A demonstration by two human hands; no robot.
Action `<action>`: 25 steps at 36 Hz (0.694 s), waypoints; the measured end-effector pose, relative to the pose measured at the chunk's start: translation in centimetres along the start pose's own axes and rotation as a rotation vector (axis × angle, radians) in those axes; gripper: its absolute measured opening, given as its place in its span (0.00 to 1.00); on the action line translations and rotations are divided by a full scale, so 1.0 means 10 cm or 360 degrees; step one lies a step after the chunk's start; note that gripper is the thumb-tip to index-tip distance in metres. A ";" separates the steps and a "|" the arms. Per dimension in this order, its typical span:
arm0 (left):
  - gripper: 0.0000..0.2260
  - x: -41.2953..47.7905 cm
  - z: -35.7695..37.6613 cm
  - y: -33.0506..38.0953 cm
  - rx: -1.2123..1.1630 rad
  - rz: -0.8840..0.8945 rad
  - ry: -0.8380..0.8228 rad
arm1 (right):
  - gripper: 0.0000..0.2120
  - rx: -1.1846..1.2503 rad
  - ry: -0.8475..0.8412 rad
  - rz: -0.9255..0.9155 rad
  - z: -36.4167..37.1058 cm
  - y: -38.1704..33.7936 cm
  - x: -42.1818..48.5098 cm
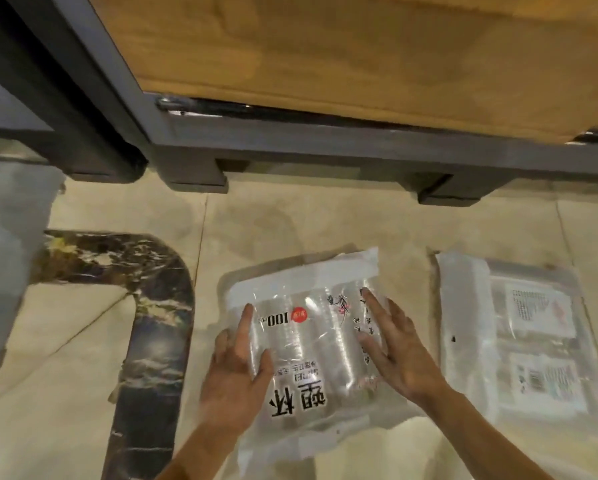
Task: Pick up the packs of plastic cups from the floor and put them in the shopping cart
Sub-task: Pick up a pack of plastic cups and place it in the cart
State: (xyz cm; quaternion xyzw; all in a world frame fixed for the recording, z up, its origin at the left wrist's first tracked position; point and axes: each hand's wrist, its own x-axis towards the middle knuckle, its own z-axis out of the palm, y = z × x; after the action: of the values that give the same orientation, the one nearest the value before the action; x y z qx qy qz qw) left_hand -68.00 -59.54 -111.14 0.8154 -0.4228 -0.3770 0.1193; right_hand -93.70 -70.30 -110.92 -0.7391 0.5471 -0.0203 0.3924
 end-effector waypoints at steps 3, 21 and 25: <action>0.33 0.06 0.06 -0.04 -0.0229 -0.0011 0.0027 | 0.29 0.0067 0.0114 0.0032 0.12 0.02 0.01; 0.31 -1.88 -4.14 0.85 -0.0266 0.0045 0.0338 | 0.30 -0.0022 -0.0011 -0.0292 -2.09 -4.07 -1.05; 0.31 -2.82 -5.75 1.01 -0.0290 -0.0077 0.0513 | 0.30 -0.0109 -0.0064 -0.0497 -2.79 -5.73 -1.44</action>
State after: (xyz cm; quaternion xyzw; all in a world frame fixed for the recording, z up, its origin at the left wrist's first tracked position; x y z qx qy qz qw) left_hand -43.03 -50.91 -51.95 0.8610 -0.3425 -0.2811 0.2497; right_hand -66.88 -68.61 -51.37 -0.8284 0.4180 -0.0474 0.3699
